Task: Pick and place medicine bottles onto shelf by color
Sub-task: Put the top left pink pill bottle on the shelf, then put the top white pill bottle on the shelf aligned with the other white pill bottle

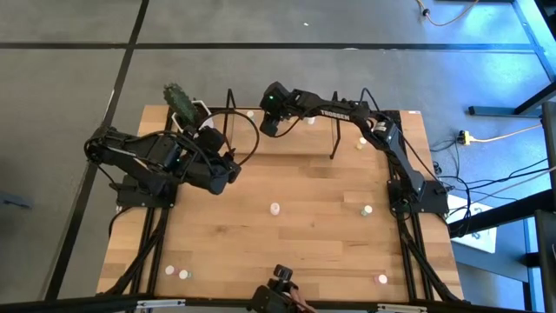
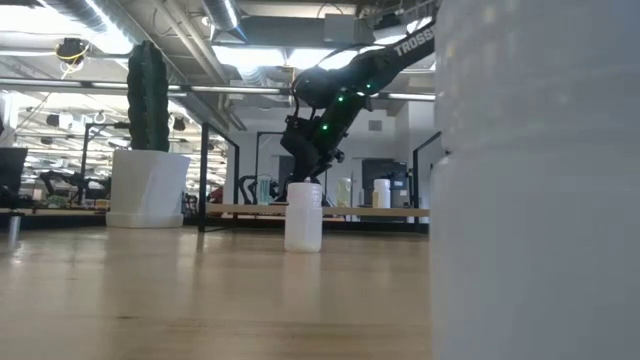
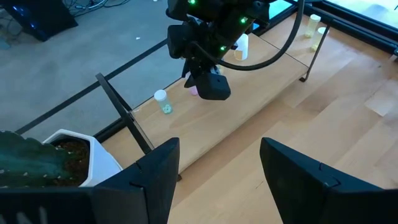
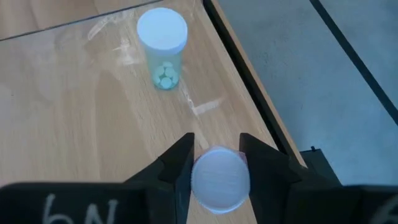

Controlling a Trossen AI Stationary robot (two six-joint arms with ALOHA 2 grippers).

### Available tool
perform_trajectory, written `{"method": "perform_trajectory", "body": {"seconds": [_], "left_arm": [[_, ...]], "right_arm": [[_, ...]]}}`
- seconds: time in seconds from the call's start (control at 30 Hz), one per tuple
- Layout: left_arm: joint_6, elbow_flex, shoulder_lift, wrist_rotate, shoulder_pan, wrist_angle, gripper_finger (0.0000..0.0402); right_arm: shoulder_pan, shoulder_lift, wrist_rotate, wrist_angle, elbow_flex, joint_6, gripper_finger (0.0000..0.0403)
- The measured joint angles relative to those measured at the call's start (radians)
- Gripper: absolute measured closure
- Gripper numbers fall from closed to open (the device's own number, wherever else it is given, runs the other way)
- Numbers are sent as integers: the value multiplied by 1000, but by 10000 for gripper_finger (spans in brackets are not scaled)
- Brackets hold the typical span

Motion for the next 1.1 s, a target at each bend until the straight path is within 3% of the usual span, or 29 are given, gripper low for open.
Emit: {"method": "perform_trajectory", "body": {"seconds": [0.2,0.63,1.1], "left_arm": [[0,0,0,0,0,0,184],[0,0,0,0,0,0,184],[-5,0,0,21,0,0,184]], "right_arm": [[0,2,0,-3,-1,-2,261],[0,5,53,-5,-2,-3,178],[0,0,38,-29,-2,52,170]]}}
